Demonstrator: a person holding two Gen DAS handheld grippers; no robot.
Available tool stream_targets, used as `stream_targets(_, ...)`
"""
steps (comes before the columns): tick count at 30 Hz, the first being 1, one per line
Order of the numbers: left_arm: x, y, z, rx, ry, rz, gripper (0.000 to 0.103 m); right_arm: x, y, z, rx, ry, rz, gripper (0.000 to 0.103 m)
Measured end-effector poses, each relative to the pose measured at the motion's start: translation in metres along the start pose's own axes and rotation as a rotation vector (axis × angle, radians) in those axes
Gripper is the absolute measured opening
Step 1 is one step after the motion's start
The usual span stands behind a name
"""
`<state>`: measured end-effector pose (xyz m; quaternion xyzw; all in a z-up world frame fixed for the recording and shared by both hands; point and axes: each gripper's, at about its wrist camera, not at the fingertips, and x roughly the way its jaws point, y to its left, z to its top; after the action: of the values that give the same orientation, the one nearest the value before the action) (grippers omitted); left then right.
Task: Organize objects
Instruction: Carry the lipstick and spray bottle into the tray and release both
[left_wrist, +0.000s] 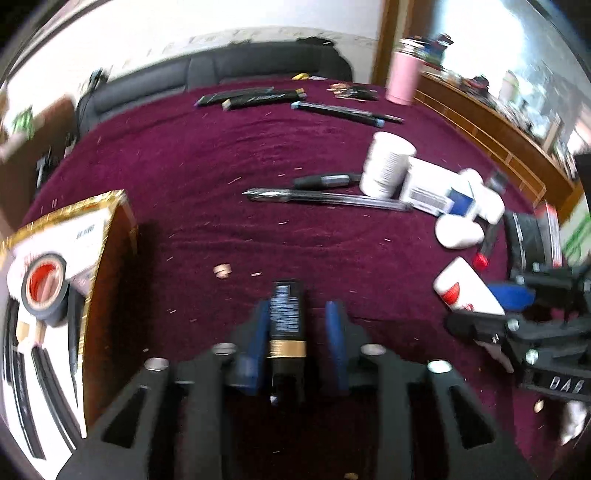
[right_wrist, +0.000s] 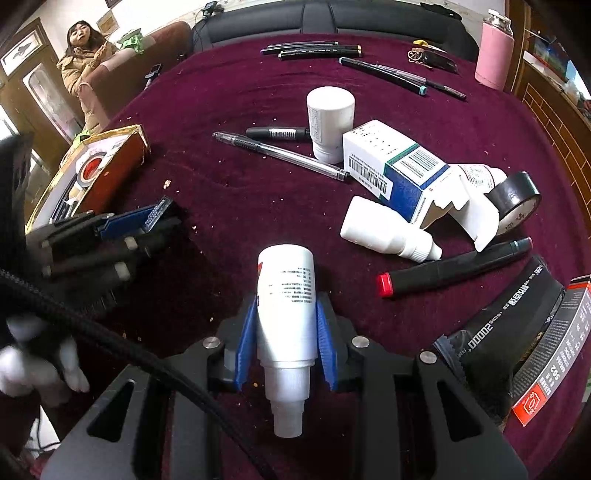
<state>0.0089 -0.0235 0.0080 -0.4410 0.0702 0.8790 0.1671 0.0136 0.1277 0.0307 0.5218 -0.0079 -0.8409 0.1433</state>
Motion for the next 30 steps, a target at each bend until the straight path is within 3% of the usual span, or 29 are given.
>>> stream_targets(2, 0.000, -0.009, 0.001, 0.029, 0.002, 0.037, 0.037, 0.000, -0.002, 0.000, 0.014, -0.009, 0.003, 0.029)
stream_targets(4, 0.000, -0.003, 0.003, -0.012, 0.008, 0.008, 0.037, -0.001, -0.003, -0.002, 0.034, -0.023, 0.008, 0.028)
stream_targets(5, 0.000, -0.001, 0.004, -0.016, 0.017, -0.002, 0.031, -0.001, -0.003, -0.002, 0.036, -0.027, 0.009, 0.028)
stream_targets(6, -0.002, 0.002, 0.005, -0.026, 0.024, -0.020, 0.014, -0.001, -0.003, -0.002, 0.039, -0.028, 0.010, 0.028)
stream_targets(8, -0.005, 0.010, 0.006, -0.071, 0.046, -0.096, 0.013, -0.002, -0.004, -0.002, 0.056, -0.026, 0.019, 0.027)
stream_targets(14, -0.027, 0.025, -0.003, -0.153, -0.010, -0.166, 0.013, -0.018, -0.008, -0.004, 0.107, -0.054, 0.081, 0.027)
stream_targets(30, -0.109, 0.062, -0.031, -0.258, -0.182, -0.273, 0.014, -0.045, 0.036, -0.006, 0.100, -0.094, 0.255, 0.028)
